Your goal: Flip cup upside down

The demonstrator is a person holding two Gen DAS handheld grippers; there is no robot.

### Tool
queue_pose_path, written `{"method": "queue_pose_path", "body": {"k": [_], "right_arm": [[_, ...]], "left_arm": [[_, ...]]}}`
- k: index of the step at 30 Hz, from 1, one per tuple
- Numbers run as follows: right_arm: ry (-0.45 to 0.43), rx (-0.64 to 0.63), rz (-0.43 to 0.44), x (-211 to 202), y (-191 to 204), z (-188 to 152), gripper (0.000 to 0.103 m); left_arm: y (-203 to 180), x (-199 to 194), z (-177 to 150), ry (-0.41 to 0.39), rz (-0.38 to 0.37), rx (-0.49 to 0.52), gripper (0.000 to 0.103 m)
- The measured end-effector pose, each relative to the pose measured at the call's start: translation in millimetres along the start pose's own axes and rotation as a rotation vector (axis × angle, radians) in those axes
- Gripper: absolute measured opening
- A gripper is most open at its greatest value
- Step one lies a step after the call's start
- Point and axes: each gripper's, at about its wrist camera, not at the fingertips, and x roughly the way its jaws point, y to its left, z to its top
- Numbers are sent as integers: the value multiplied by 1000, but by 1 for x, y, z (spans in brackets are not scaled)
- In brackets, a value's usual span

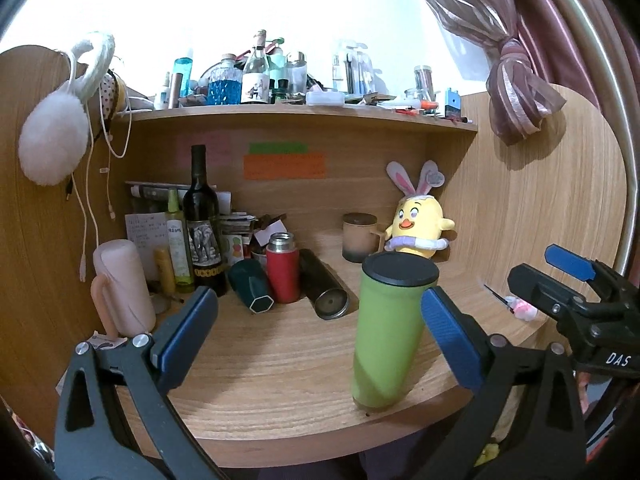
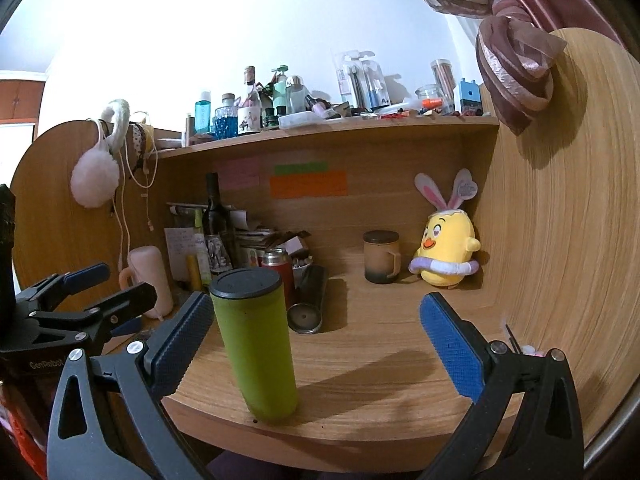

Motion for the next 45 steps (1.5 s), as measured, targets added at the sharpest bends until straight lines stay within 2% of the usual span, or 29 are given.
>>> {"method": "queue_pose_path", "body": {"k": [45], "right_arm": [[-5, -18, -1, 1, 3, 5, 103]], "left_arm": [[1, -6, 3, -26, 17, 8, 103]]}}
